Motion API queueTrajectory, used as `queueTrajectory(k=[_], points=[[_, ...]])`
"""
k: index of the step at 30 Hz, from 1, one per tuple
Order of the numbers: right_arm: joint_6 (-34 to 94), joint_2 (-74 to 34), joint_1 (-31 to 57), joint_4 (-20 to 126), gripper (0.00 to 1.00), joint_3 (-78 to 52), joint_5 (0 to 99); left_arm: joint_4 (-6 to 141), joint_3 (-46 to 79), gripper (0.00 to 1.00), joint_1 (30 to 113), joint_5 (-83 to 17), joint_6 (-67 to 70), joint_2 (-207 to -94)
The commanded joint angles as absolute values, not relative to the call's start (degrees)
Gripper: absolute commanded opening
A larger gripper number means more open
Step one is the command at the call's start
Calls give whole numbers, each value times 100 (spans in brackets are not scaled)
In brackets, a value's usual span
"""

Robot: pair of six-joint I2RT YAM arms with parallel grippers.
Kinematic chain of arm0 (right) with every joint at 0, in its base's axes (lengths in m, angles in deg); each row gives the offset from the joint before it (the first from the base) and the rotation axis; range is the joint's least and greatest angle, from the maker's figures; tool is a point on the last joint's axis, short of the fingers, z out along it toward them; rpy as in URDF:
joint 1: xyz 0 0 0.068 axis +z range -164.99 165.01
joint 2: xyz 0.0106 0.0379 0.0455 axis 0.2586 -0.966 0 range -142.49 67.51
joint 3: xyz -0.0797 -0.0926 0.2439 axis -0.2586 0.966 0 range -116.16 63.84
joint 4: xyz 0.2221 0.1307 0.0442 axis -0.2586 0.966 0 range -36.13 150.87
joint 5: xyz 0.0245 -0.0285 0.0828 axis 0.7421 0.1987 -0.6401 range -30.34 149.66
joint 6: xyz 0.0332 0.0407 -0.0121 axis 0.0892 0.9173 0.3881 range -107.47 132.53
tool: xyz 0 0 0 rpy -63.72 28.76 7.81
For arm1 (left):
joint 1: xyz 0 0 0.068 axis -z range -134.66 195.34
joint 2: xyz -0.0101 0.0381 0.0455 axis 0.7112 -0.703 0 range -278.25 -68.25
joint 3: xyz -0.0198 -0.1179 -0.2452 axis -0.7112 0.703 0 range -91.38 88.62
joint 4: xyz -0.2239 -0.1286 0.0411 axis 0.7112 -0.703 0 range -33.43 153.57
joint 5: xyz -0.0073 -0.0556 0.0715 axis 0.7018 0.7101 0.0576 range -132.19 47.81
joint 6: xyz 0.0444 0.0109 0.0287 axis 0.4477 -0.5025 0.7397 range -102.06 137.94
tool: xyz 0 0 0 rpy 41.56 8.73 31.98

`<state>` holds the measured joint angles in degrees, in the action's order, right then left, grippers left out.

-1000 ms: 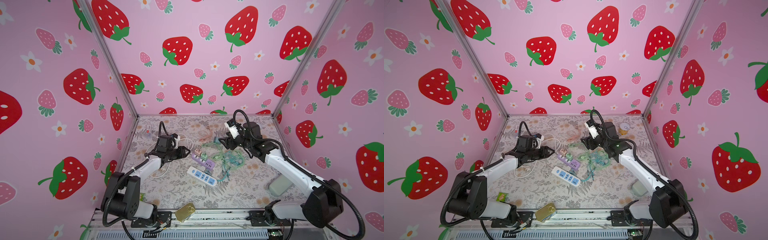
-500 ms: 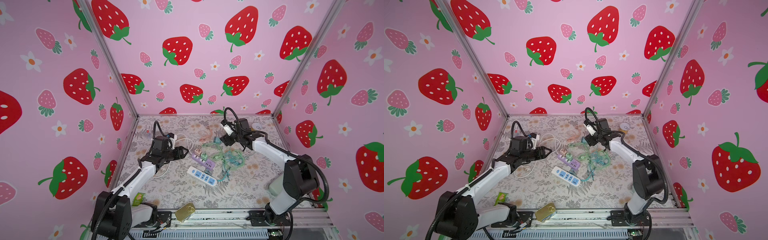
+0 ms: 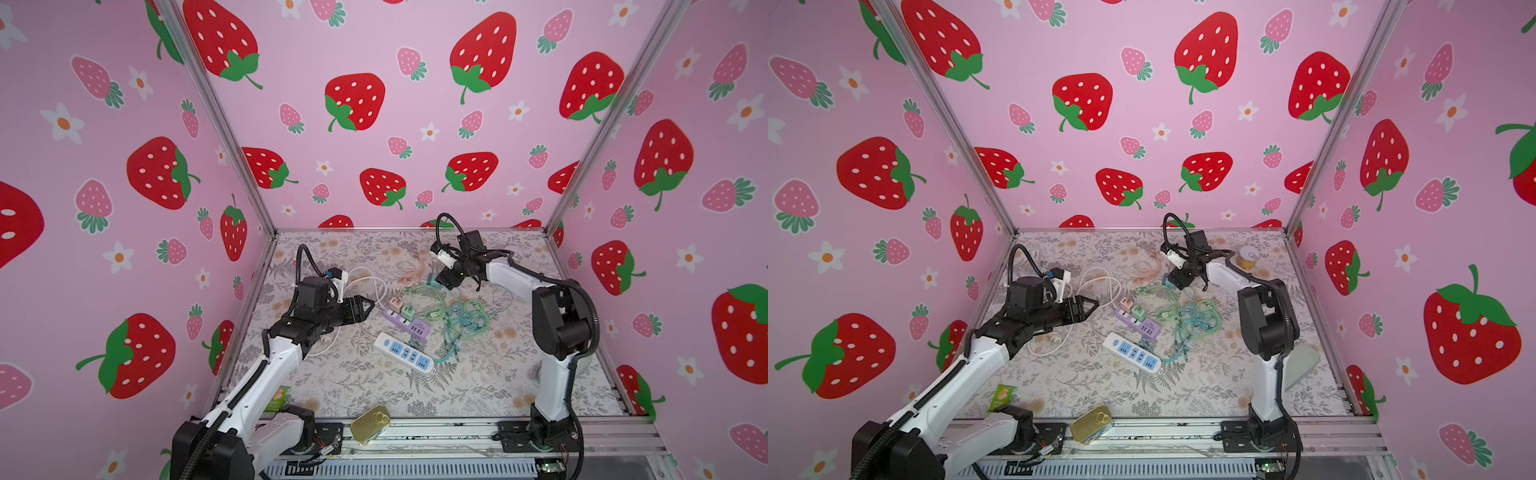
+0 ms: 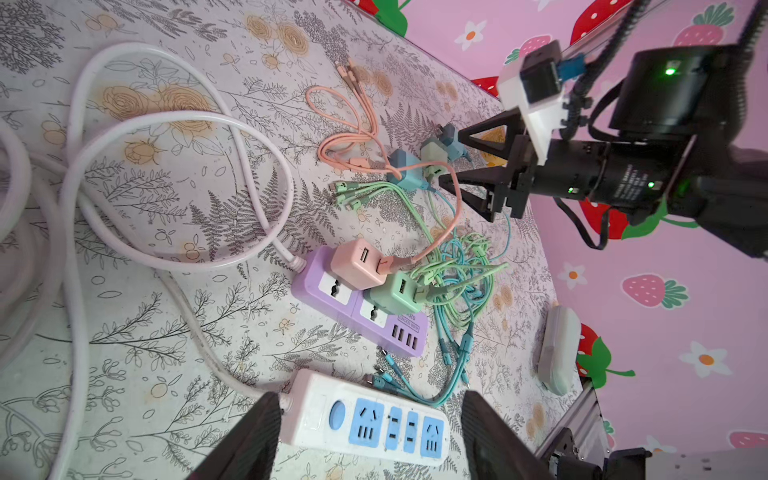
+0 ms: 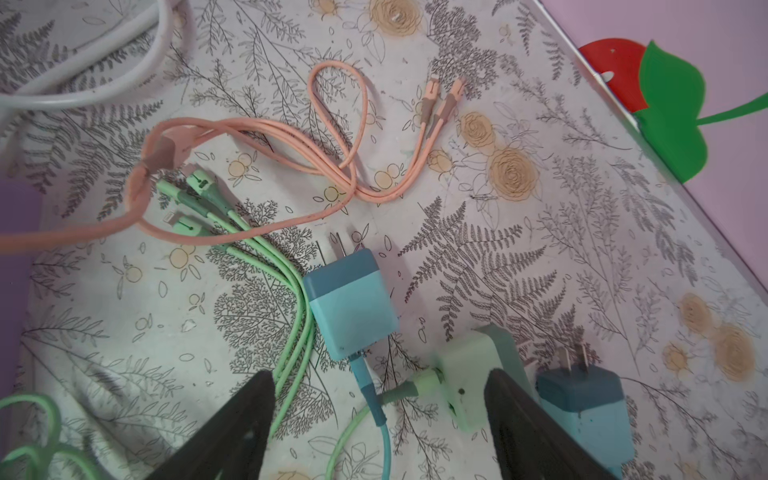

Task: Insert the plug
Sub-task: 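Move the right gripper over the teal charger cube farther from the robot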

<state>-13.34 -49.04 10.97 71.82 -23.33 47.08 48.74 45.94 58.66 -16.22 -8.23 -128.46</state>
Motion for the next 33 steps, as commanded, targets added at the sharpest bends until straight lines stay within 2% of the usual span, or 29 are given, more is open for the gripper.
queueTrajectory(k=[1,14,24,33], points=[[-1735,-5173,1035,7560,82,-2662,4397,4635,4581,71,5842,-1512,-807,-12613],[-1802,-5756,938,7666,78,-3063,3766,4212,4421,71,5843,-1411,-521,-12156],[-1788,-6026,927,7685,76,-3131,3733,4153,4385,72,5838,-1356,-428,-11936],[-1567,-6019,927,7391,70,-3038,3569,4099,4464,72,5842,-1483,-428,-11791]])
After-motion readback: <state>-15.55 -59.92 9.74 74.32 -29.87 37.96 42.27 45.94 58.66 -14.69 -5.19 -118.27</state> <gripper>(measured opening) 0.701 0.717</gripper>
